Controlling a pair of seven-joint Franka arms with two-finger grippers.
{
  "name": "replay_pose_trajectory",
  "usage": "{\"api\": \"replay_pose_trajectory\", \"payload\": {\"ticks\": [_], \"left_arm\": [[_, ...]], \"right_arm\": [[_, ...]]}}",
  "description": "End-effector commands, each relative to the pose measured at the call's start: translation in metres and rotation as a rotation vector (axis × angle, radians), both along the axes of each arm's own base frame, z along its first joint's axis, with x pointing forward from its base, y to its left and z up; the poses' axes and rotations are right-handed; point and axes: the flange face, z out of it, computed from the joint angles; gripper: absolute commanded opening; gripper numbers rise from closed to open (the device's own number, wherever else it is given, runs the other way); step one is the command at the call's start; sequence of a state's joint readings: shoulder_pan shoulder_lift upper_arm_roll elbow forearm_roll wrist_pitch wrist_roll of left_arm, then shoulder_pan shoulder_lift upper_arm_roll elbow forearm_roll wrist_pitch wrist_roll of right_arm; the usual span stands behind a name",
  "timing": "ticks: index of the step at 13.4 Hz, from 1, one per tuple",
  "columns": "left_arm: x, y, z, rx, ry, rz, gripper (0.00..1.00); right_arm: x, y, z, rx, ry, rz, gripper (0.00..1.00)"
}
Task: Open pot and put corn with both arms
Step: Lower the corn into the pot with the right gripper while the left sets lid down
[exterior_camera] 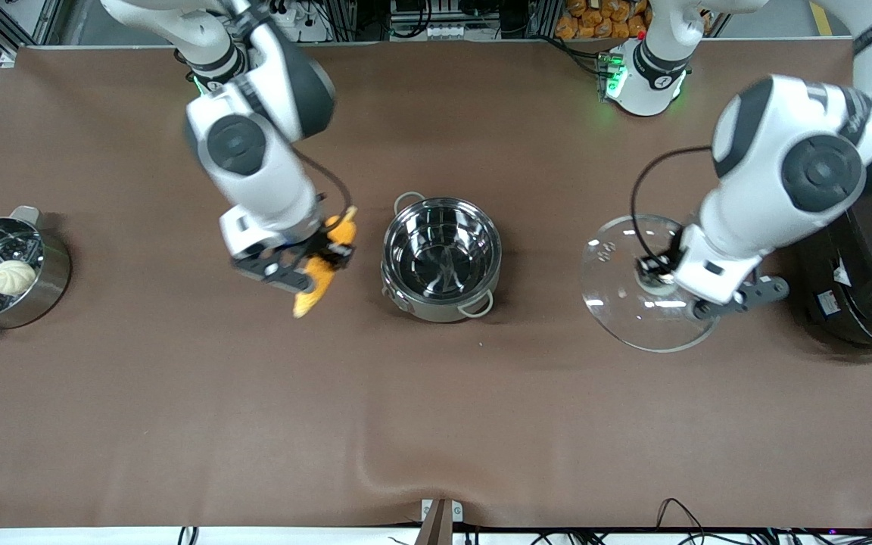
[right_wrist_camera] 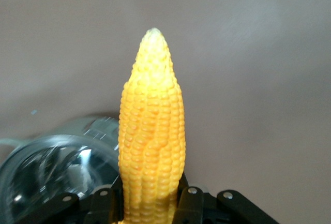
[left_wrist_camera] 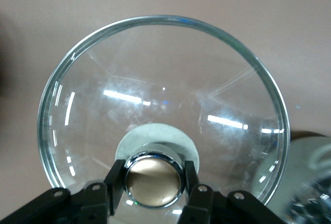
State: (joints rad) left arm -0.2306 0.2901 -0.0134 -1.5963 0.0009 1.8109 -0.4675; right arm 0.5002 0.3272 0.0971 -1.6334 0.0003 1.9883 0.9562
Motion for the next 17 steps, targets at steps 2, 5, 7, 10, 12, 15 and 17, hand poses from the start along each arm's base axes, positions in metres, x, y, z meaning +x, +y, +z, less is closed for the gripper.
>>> {"api": "replay_pose_trajectory", "payload": {"ticks": [2,5,7,10,12,15,17], "left_arm": [[-0.015,0.070,-0.078,-0.011,-0.029,-0.091,0.00],[-0.029,0.078,-0.120,-0.008,0.003,-0.089,0.00],[-0.040,0.083,-0.152,-0.009,-0.015,-0.087,0.00],[-0.061,0.090,-0.195,0.004,-0.066,-0.103,0.00],[-0.065,0.098,-0.210,0.003,-0.054,-0.090,0.00],[-0.068,0.099,-0.232,0.003,-0.029,-0.089,0.00],[-0.066,0.099,-0.231,0.003,-0.032,-0.091,0.58]], "right_arm": [[-0.024,0.082,-0.037,-0.026,0.022,-0.059,0.00],[-0.033,0.115,-0.072,-0.044,0.043,-0.072,0.00],[-0.037,0.129,-0.092,-0.041,0.033,-0.083,0.00],[-0.041,0.141,-0.107,-0.025,0.017,-0.105,0.00],[-0.044,0.148,-0.118,-0.016,0.010,-0.135,0.00],[-0.048,0.156,-0.128,-0.010,-0.008,-0.204,0.18],[-0.048,0.156,-0.129,-0.011,-0.007,-0.207,0.50]]}}
